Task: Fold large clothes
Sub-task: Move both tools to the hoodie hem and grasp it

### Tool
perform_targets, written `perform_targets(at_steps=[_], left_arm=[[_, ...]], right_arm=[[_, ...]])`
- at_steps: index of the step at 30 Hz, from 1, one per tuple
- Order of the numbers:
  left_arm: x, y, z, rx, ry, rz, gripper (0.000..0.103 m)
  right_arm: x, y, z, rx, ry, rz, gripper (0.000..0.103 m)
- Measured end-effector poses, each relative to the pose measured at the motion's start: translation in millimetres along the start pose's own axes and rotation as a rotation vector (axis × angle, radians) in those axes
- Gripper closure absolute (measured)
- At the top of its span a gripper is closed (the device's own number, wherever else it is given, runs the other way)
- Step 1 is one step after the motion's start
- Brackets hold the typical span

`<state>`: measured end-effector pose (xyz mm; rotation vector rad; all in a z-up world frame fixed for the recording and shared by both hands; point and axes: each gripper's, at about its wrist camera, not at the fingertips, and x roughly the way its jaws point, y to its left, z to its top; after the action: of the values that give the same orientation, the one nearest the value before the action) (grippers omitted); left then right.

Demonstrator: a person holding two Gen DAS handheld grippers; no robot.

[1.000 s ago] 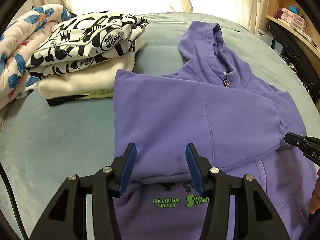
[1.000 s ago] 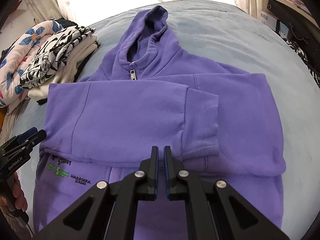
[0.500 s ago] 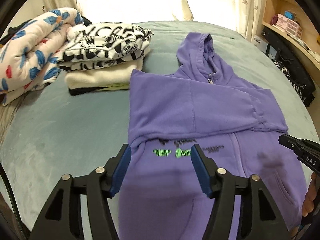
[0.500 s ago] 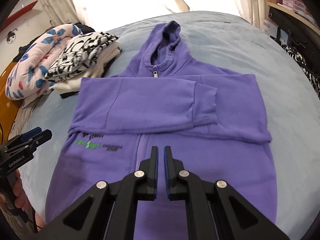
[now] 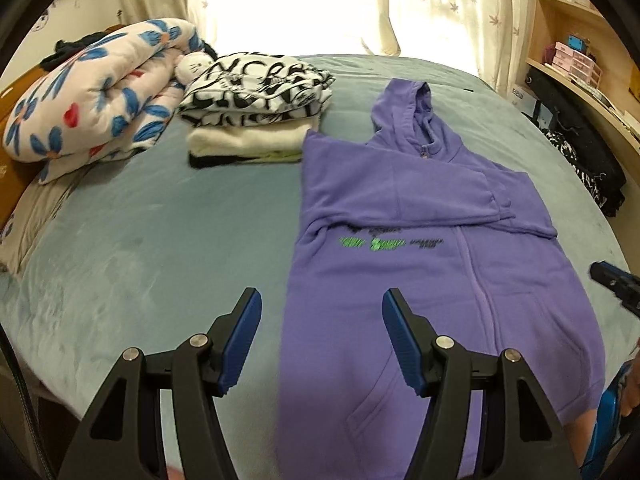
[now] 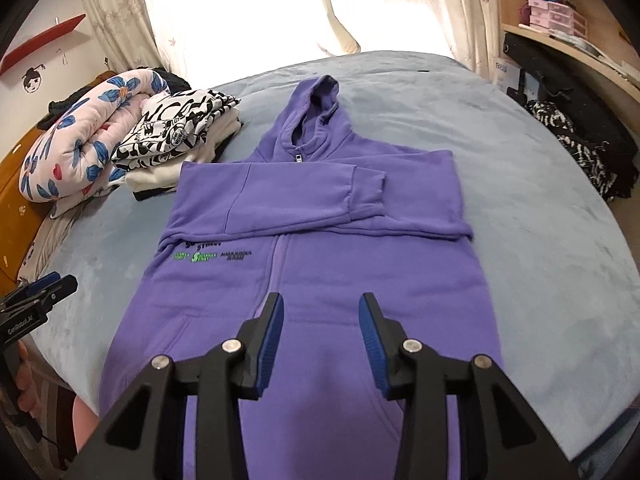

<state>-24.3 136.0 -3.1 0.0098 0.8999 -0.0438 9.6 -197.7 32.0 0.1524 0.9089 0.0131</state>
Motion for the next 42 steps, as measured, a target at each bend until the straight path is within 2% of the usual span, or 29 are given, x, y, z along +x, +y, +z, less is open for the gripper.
perform_targets(at_steps=[8, 15, 25, 33, 42], left_arm=[[-2.4, 30.3, -48.2, -0.077, 0.049, -0.001, 0.041], [19.2, 41.7, -88.0, -0.132, 0.125, -0.099, 0.041], [48.4, 49.2, -133.4, -0.118, 0.203, -0.242, 0.041], [54.0, 55.3, -152.7, -0.147, 0.174, -0.321, 0.041], [51.6, 47.4, -162.7, -0.121, 0.171, -0.373, 0.041]], right_arm=[[-28.1, -24.0, -33.5, 0.011, -0.017, -0.048, 0.063], [-23.7, -52.5, -71.7, 0.045, 0.042, -0.057, 0.062], [-24.3, -115.8, -109.2, 0.185, 0.104, 0.011, 0.062], [-21.3, -141.6, -148.5, 0.218, 0.164, 0.046, 0.061], [-17.7, -127.2, -174.9, 0.165, 0.190, 0.142, 0.062]])
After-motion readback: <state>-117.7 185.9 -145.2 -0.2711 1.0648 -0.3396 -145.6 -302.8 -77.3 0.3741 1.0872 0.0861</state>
